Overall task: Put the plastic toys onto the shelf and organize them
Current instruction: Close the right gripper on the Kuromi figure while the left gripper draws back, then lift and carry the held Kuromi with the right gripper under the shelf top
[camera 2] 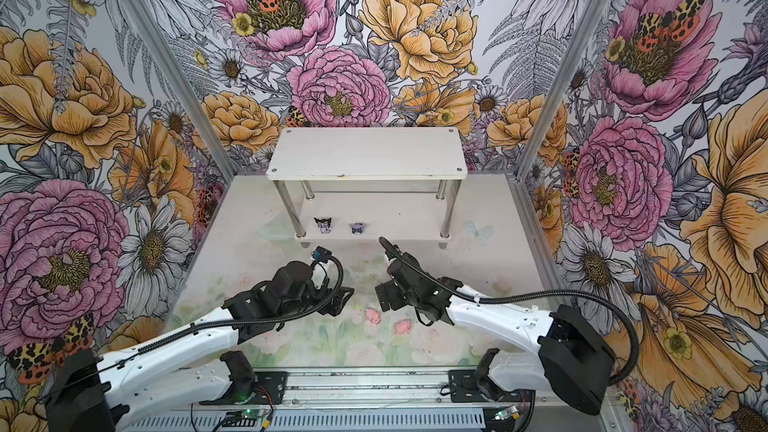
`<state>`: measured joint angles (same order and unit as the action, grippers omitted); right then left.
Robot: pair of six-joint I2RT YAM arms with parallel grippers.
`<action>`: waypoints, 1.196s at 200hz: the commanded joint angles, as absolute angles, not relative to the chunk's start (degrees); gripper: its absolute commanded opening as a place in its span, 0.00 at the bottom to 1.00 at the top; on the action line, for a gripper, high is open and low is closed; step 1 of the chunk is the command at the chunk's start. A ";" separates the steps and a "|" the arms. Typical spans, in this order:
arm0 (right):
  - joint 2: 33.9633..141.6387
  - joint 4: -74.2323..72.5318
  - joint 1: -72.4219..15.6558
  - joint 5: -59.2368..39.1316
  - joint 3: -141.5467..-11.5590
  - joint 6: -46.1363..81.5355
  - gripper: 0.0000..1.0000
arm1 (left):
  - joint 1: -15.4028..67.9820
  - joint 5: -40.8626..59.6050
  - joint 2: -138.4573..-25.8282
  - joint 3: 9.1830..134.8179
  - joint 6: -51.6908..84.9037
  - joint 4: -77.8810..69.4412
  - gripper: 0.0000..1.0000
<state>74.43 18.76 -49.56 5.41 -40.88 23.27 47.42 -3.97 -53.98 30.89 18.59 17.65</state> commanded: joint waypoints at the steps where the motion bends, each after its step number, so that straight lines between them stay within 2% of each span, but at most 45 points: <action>1: 79.24 17.64 -49.50 3.23 -45.10 15.81 0.96 | 44.94 -2.43 -50.35 28.39 22.96 15.38 0.98; 45: 88.44 21.21 -48.50 3.83 -50.37 11.45 0.91 | 43.25 -1.55 -45.32 25.52 25.36 17.35 0.99; 90: 91.15 21.45 -48.03 3.34 -51.25 11.56 0.84 | 42.24 -2.08 -40.53 23.41 26.93 19.05 0.99; 128: 91.88 21.45 -47.99 2.02 -50.58 12.51 0.72 | 39.90 -2.01 -37.53 21.52 28.11 19.39 0.99; 216: 90.61 20.74 -47.99 6.85 -49.22 18.21 0.48 | 37.74 0.21 -36.30 19.16 29.18 17.52 0.98; 239: 89.83 20.83 -47.98 8.29 -49.26 20.49 0.35 | 37.63 -0.07 -36.39 18.72 29.15 17.22 0.99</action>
